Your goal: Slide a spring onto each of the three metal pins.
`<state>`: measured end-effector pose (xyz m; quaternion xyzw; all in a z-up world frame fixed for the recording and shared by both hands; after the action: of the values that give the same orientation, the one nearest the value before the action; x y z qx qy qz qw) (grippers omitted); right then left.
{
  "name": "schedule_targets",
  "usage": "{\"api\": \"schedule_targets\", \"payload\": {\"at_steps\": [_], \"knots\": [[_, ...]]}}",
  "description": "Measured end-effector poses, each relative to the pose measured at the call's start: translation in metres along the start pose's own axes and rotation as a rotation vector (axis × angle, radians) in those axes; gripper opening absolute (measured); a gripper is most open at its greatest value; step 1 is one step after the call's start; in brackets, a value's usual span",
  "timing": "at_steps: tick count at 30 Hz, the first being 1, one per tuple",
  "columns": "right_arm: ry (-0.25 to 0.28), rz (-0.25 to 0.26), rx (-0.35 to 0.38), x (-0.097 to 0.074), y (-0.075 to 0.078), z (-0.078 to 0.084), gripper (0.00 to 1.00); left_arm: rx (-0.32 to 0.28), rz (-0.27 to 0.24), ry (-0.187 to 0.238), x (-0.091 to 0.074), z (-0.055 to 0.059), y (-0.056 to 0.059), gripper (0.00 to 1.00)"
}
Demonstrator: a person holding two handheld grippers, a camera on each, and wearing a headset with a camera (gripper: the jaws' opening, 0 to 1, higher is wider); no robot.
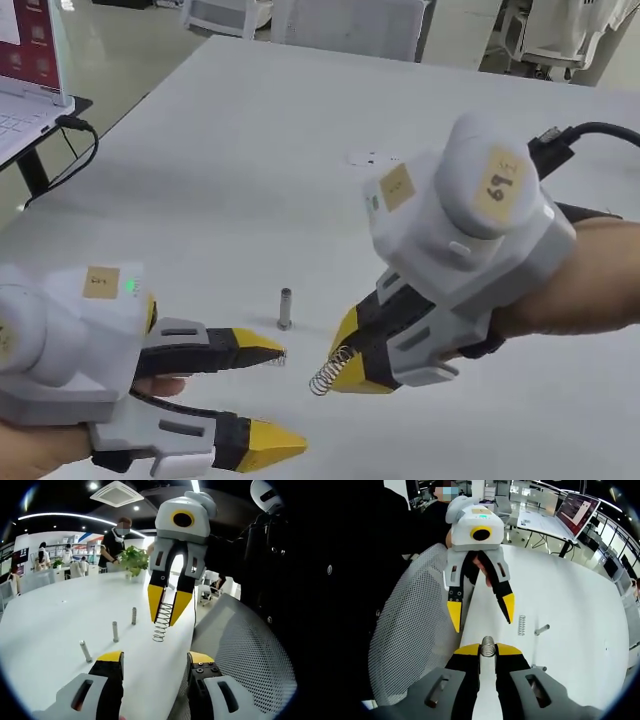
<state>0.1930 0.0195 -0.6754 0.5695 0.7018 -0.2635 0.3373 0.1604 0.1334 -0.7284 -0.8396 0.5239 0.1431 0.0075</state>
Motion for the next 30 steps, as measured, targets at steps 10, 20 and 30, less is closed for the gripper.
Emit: {"api": "schedule_targets", "payload": {"at_steps": [10,20,30], "knots": [[-0.025,0.049,0.027,-0.012,0.014,0.013,0.08,-0.029,-0.045,0.012,-0.009,0.004,-0.004,0.49],[-0.049,0.106,0.042,-0.030,0.032,0.021,0.08,-0.043,-0.082,0.024,-0.018,0.004,-0.005,0.50],[-0.077,0.153,0.060,-0.044,0.057,0.032,0.08,-0.046,-0.097,0.028,-0.020,0.004,-0.003,0.51]]}}
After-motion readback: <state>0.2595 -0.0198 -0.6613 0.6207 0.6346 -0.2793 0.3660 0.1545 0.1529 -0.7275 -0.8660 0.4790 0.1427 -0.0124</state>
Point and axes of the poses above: the centre of the closed fingertips' face, and the gripper's own axes: x roughly forward along the fingers, y roughly to its right, z roughly out of its underside, the point moved 7 cm from there along -x, roughly backward along the fingers, and after that the axes turned 7 degrees about y, right-handed, at the moved point
